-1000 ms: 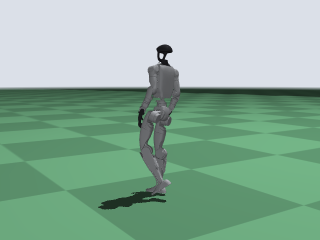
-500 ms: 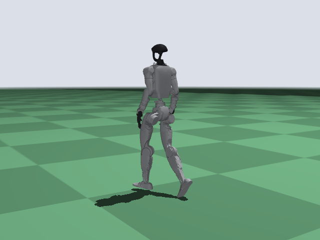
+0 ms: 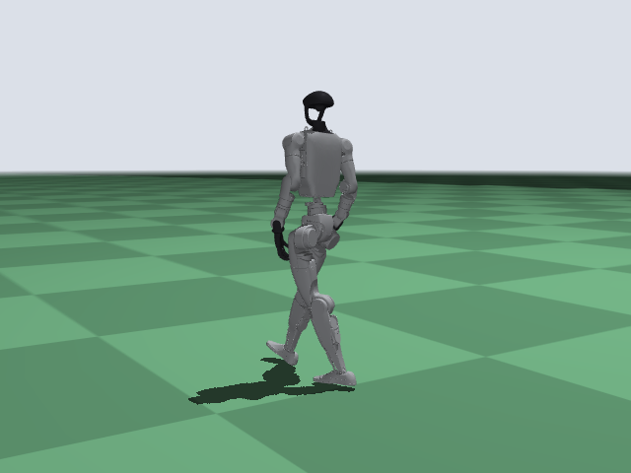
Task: Walk run
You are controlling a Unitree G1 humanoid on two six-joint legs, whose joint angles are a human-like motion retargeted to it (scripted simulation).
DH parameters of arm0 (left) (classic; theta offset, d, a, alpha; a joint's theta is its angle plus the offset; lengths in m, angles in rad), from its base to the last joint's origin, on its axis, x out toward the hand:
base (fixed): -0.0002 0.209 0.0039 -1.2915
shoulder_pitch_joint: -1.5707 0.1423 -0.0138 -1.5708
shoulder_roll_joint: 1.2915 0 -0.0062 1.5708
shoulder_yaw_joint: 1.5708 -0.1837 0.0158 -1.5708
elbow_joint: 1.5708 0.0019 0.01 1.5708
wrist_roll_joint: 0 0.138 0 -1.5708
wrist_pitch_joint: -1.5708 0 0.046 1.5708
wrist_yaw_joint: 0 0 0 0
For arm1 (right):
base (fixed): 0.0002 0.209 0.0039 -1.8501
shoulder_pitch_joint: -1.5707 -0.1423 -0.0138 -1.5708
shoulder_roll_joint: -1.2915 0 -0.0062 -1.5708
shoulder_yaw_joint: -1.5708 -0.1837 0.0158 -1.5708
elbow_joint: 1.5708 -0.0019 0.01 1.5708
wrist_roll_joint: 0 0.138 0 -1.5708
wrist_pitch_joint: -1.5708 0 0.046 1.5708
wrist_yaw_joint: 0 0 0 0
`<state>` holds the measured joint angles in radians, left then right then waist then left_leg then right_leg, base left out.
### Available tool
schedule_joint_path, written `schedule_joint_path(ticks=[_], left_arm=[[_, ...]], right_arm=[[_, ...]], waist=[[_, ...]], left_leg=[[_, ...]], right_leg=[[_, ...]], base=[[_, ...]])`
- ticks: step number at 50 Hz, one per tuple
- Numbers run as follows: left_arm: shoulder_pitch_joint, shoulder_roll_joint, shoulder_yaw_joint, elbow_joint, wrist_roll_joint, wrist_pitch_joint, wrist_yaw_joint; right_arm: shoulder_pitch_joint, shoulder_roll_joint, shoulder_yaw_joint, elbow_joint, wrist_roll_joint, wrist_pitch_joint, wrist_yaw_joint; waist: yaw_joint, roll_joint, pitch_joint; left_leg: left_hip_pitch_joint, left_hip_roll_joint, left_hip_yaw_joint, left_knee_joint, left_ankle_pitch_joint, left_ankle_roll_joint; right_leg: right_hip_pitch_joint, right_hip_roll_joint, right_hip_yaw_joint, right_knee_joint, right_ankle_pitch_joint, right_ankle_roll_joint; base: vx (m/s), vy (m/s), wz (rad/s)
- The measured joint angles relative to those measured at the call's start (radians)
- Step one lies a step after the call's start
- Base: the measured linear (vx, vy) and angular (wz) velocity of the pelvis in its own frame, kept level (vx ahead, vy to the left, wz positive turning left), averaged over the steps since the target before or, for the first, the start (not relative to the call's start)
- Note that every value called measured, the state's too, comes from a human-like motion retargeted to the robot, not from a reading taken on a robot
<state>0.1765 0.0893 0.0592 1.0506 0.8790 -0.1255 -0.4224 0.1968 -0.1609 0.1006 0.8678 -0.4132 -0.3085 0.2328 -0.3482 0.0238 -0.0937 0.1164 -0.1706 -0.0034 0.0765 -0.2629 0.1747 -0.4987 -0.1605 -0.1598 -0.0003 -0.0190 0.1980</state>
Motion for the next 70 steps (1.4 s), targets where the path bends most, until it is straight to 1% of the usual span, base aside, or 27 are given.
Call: schedule_joint_path(ticks=[3, 5, 7, 10, 12, 13, 14, 17, 22, 24, 28, 31, 34, 37, 40, 43, 45, 48, 49, 53, 55, 57, 60, 63, 66, 68, 70], left_arm=[[0.006, 0.003, -0.008, 0.002, 0.014, -0.022, 0.02], [0.014, 0.003, -0.004, 0.012, 0.008, -0.026, 0.022], [0.028, -0.007, 0.028, 0.027, -0.013, -0.013, 0.013], [0.036, -0.04, 0.055, 0.047, -0.073, 0.002, -0.006], [0.028, -0.045, 0.043, 0.038, -0.116, 0.008, -0.007], [0.023, -0.037, 0.027, 0.021, -0.115, 0.005, -0.001], [0.02, -0.021, 0.005, -0.007, -0.099, -0.001, 0.012], [0.021, 0.026, -0.042, -0.101, -0.004, -0.036, 0.082], [0.027, 0.026, -0.028, -0.155, 0.012, -0.094, 0.178], [0.027, 0.017, -0.023, -0.154, -0.018, -0.11, 0.181], [0.019, 0.009, -0.016, -0.161, -0.023, -0.123, 0.178], [0.014, 0.003, -0.006, -0.157, -0.028, -0.125, 0.17], [0.006, -0.013, 0.013, -0.134, -0.063, -0.121, 0.155], [-0.013, -0.017, 0.032, -0.123, -0.096, -0.108, 0.131], [-0.022, -0.016, 0.05, -0.131, -0.106, -0.1, 0.132], [-0.03, -0.015, 0.063, -0.127, -0.102, -0.072, 0.122], [-0.037, -0.003, 0.068, -0.119, -0.1, -0.049, 0.092], [-0.043, 0.035, 0.052, -0.127, -0.063, -0.013, 0.058], [-0.045, 0.043, 0.05, -0.122, -0.049, -0.009, 0.048], [-0.045, 0.046, 0.04, -0.079, -0.024, 0.017, -0.005], [-0.04, 0.048, 0.014, -0.069, -0.025, 0.019, -0.036], [-0.03, 0.048, -0.003, -0.066, -0.02, 0.009, -0.037], [-0.018, 0.042, -0.012, -0.059, -0.009, -0.005, 0.001], [-0.013, 0.025, -0.003, -0.043, -0.013, -0.001, -0.001], [-0.015, 0.012, 0.011, -0.025, -0.017, 0.017, -0.013], [-0.02, 0.008, 0.014, -0.016, -0.014, 0.022, -0.006], [-0.021, 0.009, 0.008, -0.01, -0.008, 0.021, 0.008]], right_arm=[[-0.005, 0.004, -0.007, -0.013, 0.025, -0.001, 0.018], [-0.004, 0.007, -0.011, -0.026, 0.025, 0.0, -0.008], [-0.001, 0.016, -0.005, -0.034, 0.014, 0.014, -0.015], [-0.011, 0.009, -0.017, -0.027, 0.0, 0.05, 0.041], [-0.023, -0.019, 0.006, -0.03, -0.039, 0.089, 0.048], [-0.027, -0.036, 0.022, -0.031, -0.058, 0.099, 0.049], [-0.03, -0.043, 0.029, -0.027, -0.071, 0.102, 0.055], [-0.029, -0.035, 0.033, 0.005, -0.077, 0.108, 0.072], [-0.014, -0.024, 0.037, 0.041, -0.103, 0.112, 0.077], [-0.012, -0.02, 0.026, 0.059, -0.12, 0.124, 0.096], [-0.013, -0.016, 0.018, 0.094, -0.108, 0.16, 0.161], [-0.017, -0.012, 0.013, 0.109, -0.101, 0.159, 0.191], [-0.021, -0.007, 0.0, 0.122, -0.123, 0.149, 0.204], [-0.028, 0.0, -0.005, 0.145, -0.129, 0.138, 0.19], [-0.031, 0.008, -0.002, 0.182, -0.116, 0.135, 0.184], [-0.032, 0.027, -0.012, 0.219, -0.095, 0.154, 0.193], [-0.032, 0.037, 0.003, 0.229, -0.079, 0.155, 0.178], [-0.049, 0.024, 0.053, 0.192, -0.104, 0.138, 0.113], [-0.057, 0.014, 0.06, 0.172, -0.14, 0.135, 0.091], [-0.065, -0.007, 0.041, 0.097, -0.238, 0.113, 0.001], [-0.06, -0.009, 0.028, 0.073, -0.203, 0.081, -0.043], [-0.051, -0.014, 0.034, 0.057, -0.153, 0.037, -0.077], [-0.038, -0.01, 0.033, 0.047, -0.109, -0.01, -0.11], [-0.025, 0.012, 0.009, 0.049, -0.087, -0.012, -0.098], [-0.022, 0.02, -0.003, 0.054, -0.071, 0.008, -0.061], [-0.028, 0.014, -0.002, 0.055, -0.065, 0.023, -0.051], [-0.032, 0.01, -0.004, 0.052, -0.053, 0.034, -0.052]], waist=[[-0.027, 0.01, -0.018], [-0.047, 0.012, -0.037], [-0.046, 0.018, -0.055], [-0.015, 0.019, -0.053], [-0.03, -0.006, -0.05], [-0.025, -0.023, -0.052], [-0.027, -0.03, -0.052], [-0.017, -0.04, -0.049], [0.075, -0.076, -0.039], [0.113, -0.067, -0.029], [0.16, -0.022, 0.008], [0.188, -0.017, 0.027], [0.212, -0.03, 0.029], [0.225, -0.037, 0.028], [0.258, -0.054, 0.006], [0.251, -0.071, -0.028], [0.229, -0.072, -0.033], [0.231, -0.038, -0.017], [0.236, -0.027, -0.017], [0.211, 0.007, -0.013], [0.152, 0.031, -0.006], [0.104, 0.037, -0.003], [0.074, 0.013, 0.001], [0.051, -0.019, 0.014], [0.026, -0.022, 0.027], [0.018, -0.012, 0.025], [0.015, 0.0, 0.017]], left_leg=[[0.016, 0.01, -0.031, 0.04, 0.03, -0.029], [0.03, 0.026, -0.035, 0.078, 0.098, -0.063], [0.028, 0.044, -0.039, 0.147, 0.226, -0.096], [-0.025, 0.076, -0.011, 0.342, 0.502, -0.13], [-0.108, 0.092, 0.032, 0.534, 0.634, -0.118], [-0.15, 0.099, 0.067, 0.611, 0.706, -0.086], [-0.195, 0.101, 0.07, 0.67, 0.703, -0.072], [-0.318, 0.084, 0.043, 0.76, 0.559, -0.072], [-0.453, 0.005, 0.07, 0.597, 0.364, -0.099], [-0.494, 0.013, 0.083, 0.462, 0.337, -0.126], [-0.543, 0.047, 0.111, 0.166, 0.332, -0.13], [-0.586, 0.044, 0.134, -0.005, 0.291, -0.143], [-0.615, 0.033, 0.15, -0.112, 0.239, -0.176], [-0.605, 0.035, 0.144, -0.107, 0.236, -0.161], [-0.571, 0.048, 0.168, -0.054, 0.311, -0.116], [-0.545, 0.05, 0.161, 0.004, 0.362, -0.071], [-0.527, 0.062, 0.133, 0.058, 0.326, -0.038], [-0.441, 0.109, 0.152, 0.063, 0.26, -0.014], [-0.415, 0.116, 0.157, 0.054, 0.244, -0.01], [-0.329, 0.114, 0.15, 0.02, 0.202, -0.006], [-0.286, 0.097, 0.092, -0.004, 0.191, -0.001], [-0.251, 0.073, 0.053, -0.017, 0.175, 0.006], [-0.196, 0.027, 0.042, -0.025, 0.14, 0.014], [-0.129, -0.016, 0.024, -0.019, 0.098, 0.018], [-0.063, -0.021, -0.008, -0.014, 0.063, 0.014], [-0.033, -0.014, -0.015, -0.012, 0.048, 0.006], [-0.01, -0.009, -0.012, -0.005, 0.037, -0.003]], right_leg=[[0.005, -0.006, -0.026, 0.083, 0.042, -0.079], [0.03, -0.018, -0.085, 0.106, 0.141, -0.092], [0.058, 0.028, 0.037, 0.133, 0.153, -0.134], [0.116, 0.027, 0.07, 0.183, 0.106, -0.179], [0.174, 0.015, 0.033, 0.17, 0.082, -0.223], [0.2, 0.01, 0.037, 0.163, 0.066, -0.237], [0.223, 0.012, 0.025, 0.158, 0.05, -0.247], [0.286, 0.027, -0.01, 0.136, 0.013, -0.267], [0.371, 0.084, 0.027, 0.088, -0.032, -0.317], [0.403, 0.124, 0.04, 0.071, -0.053, -0.334], [0.485, 0.212, 0.042, 0.044, -0.104, -0.351], [0.545, 0.246, 0.059, 0.035, -0.146, -0.354], [0.588, 0.259, 0.077, 0.044, -0.189, -0.356], [0.627, 0.271, 0.068, 0.073, -0.203, -0.347], [0.659, 0.26, 0.062, 0.123, -0.137, -0.297], [0.655, 0.22, 0.011, 0.231, 0.092, -0.231], [0.621, 0.211, 0.037, 0.364, 0.292, -0.179], [0.516, 0.227, 0.04, 0.622, 0.506, -0.162], [0.476, 0.231, 0.044, 0.678, 0.508, -0.16], [0.331, 0.241, 0.068, 0.757, 0.32, -0.152], [0.271, 0.236, 0.059, 0.718, 0.21, -0.135], [0.213, 0.188, 0.035, 0.637, 0.113, -0.112], [0.157, 0.087, -0.02, 0.449, 0.087, -0.088], [0.115, 0.027, -0.022, 0.256, 0.071, -0.083], [0.06, 0.037, 0.039, 0.1, 0.033, -0.094], [0.028, 0.058, 0.076, 0.011, 0.013, -0.072], [0.014, 0.054, 0.047, -0.02, 0.005, -0.066]], base=[[0.76, -0.42, 0.72], [0.97, -0.61, 0.72], [0.85, -0.59, 0.13], [0.83, -0.49, 0.04], [0.65, -0.39, 0.25], [0.63, -0.4, 0.19], [0.62, -0.39, 0.36], [0.64, -0.43, 0.32], [0.59, -0.35, -0.51], [0.66, -0.3, -0.56], [0.57, -0.23, -0.25], [0.82, -0.28, -0.33], [0.77, -0.24, -0.38], [0.95, -0.2, -0.37], [0.95, -0.16, -0.64], [0.94, -0.13, -0.2], [1.0, -0.15, 0.02], [0.99, -0.16, -0.33], [0.76, -0.12, -0.55], [0.76, -0.11, 0.03], [0.81, -0.14, 1.24], [0.6, -0.14, 1.04], [0.62, -0.2, 0.42], [0.62, -0.26, 0.39], [0.68, -0.3, 0.47], [0.71, -0.32, 0.27], [0.8, -0.41, 0.24]])
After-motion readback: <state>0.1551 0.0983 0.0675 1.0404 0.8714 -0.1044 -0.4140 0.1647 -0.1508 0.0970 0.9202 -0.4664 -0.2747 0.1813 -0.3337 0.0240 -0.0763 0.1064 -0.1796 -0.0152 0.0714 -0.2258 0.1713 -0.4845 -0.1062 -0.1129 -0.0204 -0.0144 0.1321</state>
